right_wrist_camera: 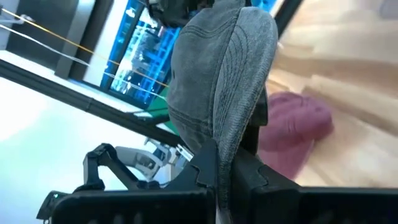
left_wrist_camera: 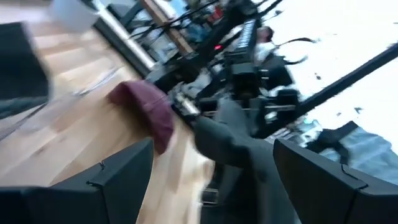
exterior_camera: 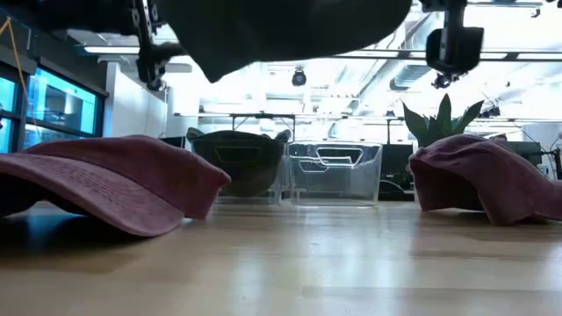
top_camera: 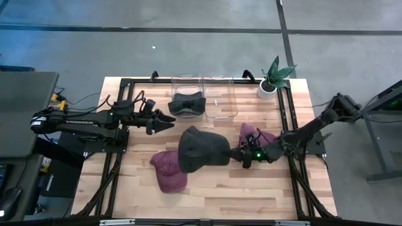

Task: Pick & Place hat
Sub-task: Put the black cap into the left transparent bin

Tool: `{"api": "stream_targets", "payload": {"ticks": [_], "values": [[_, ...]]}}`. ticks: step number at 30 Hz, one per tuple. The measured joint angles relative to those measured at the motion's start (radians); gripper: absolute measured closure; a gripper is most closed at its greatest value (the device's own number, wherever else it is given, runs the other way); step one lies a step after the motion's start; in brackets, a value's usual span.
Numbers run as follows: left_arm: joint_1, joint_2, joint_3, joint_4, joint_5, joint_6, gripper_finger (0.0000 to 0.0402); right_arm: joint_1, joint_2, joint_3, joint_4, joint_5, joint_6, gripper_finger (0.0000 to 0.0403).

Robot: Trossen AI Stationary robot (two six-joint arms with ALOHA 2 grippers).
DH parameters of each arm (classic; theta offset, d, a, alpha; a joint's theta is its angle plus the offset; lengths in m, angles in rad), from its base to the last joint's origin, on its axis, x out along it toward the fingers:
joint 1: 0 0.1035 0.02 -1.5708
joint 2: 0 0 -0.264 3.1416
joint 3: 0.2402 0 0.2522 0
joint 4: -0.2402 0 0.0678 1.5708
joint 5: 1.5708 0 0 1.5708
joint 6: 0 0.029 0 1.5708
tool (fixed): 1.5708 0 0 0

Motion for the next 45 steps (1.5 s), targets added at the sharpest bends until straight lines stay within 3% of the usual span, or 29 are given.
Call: {"api": "stream_targets", "payload": {"ticks": [16, 24, 34, 45], "values": [[0.0, 0.001, 0.0, 0.116, 0.024, 0.013, 0.0079, -0.186, -0.091, 0.001, -0.006, -0.133, -0.109, 0.0397], [0.0, 0.08, 0.002, 0.195, 0.024, 0.015, 0.0079, -0.265, -0.09, 0.041, -0.012, -0.236, -0.149, 0.0397], [0.0, 0.114, 0.007, 0.279, 0.064, -0.004, 0.0079, -0.334, -0.09, 0.182, -0.285, -0.313, -0.2, 0.0397], [0.0, 0.114, 0.056, 0.272, 0.128, -0.004, 0.0079, -0.385, -0.09, 0.195, -0.276, -0.329, -0.201, 0.0398]]}}
